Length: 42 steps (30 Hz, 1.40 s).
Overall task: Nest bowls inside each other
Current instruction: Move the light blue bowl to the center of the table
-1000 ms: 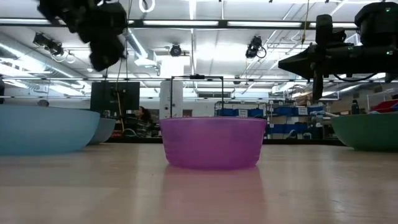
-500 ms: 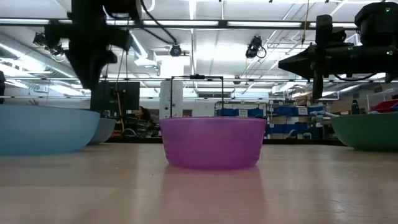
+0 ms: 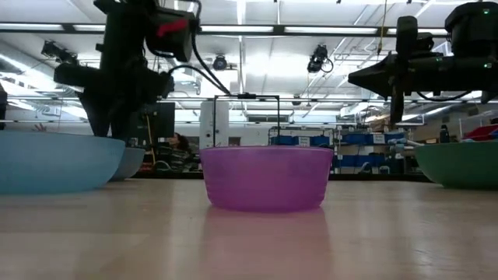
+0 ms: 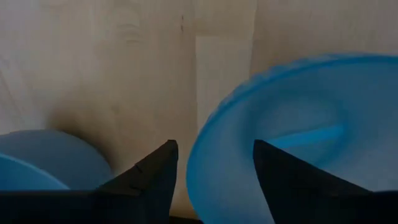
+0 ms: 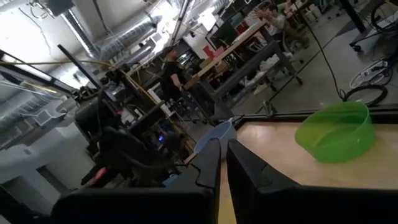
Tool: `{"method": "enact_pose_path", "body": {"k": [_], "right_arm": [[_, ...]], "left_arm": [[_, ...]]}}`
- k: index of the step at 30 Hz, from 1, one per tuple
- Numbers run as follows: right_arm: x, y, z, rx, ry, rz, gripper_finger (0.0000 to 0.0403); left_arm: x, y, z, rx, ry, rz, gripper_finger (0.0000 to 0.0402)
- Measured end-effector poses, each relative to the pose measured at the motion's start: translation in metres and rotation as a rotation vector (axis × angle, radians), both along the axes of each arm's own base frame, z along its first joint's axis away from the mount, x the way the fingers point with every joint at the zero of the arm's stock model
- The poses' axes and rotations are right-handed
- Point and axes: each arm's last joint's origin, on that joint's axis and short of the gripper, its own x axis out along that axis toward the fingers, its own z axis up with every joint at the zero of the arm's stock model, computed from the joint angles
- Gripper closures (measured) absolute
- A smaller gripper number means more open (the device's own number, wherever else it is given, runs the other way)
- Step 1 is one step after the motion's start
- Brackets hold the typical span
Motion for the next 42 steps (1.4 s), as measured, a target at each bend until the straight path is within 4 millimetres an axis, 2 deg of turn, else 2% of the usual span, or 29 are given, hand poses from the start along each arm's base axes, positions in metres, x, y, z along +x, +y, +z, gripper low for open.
{"method": "enact_pose_path", "body": {"k": [6, 10, 15, 19, 21, 26, 33, 38, 42], "right_arm": [[0.0, 0.0, 0.0, 0.0, 0.0, 0.002, 0.0383], [0.0, 0.0, 0.0, 0.0, -0.001, 0.002, 0.0383], [0.0, 0.0, 0.0, -0.004, 0.002, 0.002, 0.0383], [0.0, 0.0, 0.0, -0.005, 0.002, 0.001, 0.0383], [0.0, 0.0, 0.0, -0.006, 0.002, 0.001, 0.0383], [0.0, 0.0, 0.0, -0.006, 0.002, 0.001, 0.0383], [0.0, 0.0, 0.001, -0.01, -0.012, 0.001, 0.0383], [0.0, 0.0, 0.002, -0.01, -0.013, 0.001, 0.0383], [0.0, 0.0, 0.002, -0.01, -0.012, 0.001, 0.0383]], "left_arm": [[0.01, 0.001, -0.022, -0.006, 0.088, -0.022, 0.0195], [0.019, 0.001, -0.036, -0.008, 0.093, -0.031, 0.0218], [0.026, 0.002, -0.045, -0.008, 0.084, -0.049, 0.029], [0.031, 0.002, -0.043, -0.022, 0.033, -0.051, 0.0367], [0.034, 0.002, -0.039, -0.03, 0.015, -0.052, 0.0386], [0.051, 0.005, -0.029, -0.008, -0.102, -0.048, 0.0383], [0.079, 0.019, -0.01, 0.046, -0.351, -0.008, 0.0383], [0.082, 0.032, -0.007, 0.069, -0.393, 0.029, 0.0383], [0.082, 0.035, -0.007, 0.07, -0.392, 0.034, 0.0378]]}}
